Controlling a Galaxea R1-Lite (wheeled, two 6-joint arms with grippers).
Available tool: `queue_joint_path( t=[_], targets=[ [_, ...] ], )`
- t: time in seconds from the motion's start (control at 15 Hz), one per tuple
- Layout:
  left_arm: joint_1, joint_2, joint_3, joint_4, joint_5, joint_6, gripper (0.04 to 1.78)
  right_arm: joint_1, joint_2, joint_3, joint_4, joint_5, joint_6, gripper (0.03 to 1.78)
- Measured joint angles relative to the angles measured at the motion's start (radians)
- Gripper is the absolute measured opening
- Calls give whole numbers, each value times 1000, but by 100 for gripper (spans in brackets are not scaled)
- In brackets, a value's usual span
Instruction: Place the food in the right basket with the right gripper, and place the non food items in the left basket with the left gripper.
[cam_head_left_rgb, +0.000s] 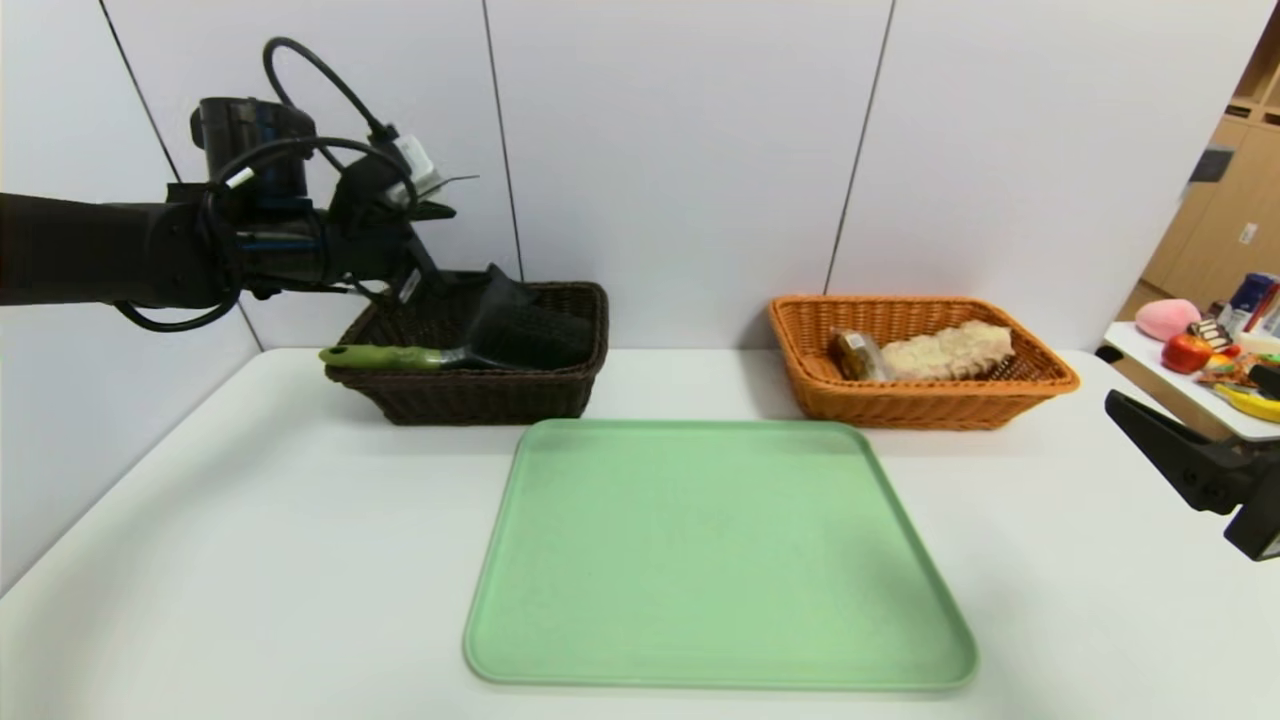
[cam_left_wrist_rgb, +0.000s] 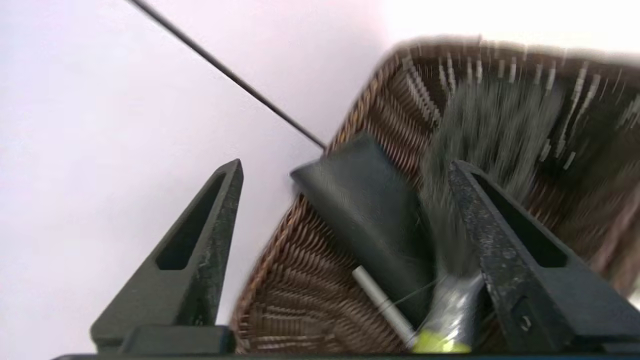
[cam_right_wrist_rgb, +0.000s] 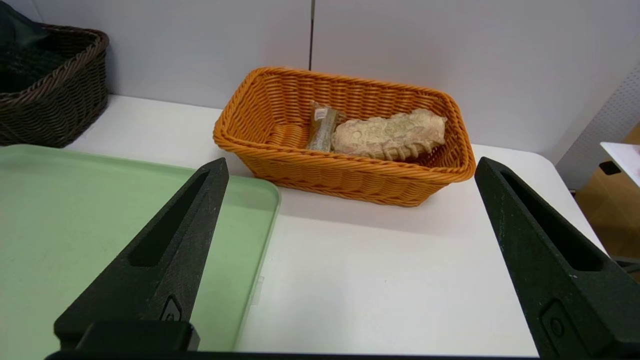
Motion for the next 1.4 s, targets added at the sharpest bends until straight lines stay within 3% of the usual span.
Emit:
queue_joint_path(
  t=[0.13, 0.4, 0.53, 0.67, 1.07, 1.4],
  targets=[
    [-18, -27, -24, -1, 106, -232, 153, 0, -1, 0, -3, -1, 0, 170],
    [-25, -91, 16, 46, 595, -762, 160, 0, -2, -6, -2, -1, -1, 170],
    [-20, -139, 129, 28, 709, -886, 162, 0, -2, -10, -1, -1, 0, 170],
    [-17, -180, 196, -53, 717, -883, 164, 0, -5, -13, 0, -2, -1, 170],
    [-17, -268, 293, -63, 724, -838, 167, 0, -33, -10, 6, -5, -6, 170],
    [-43, -536, 648, -151, 746, -811, 168, -20, -141, 4, 111, -3, -7, 170]
  ],
)
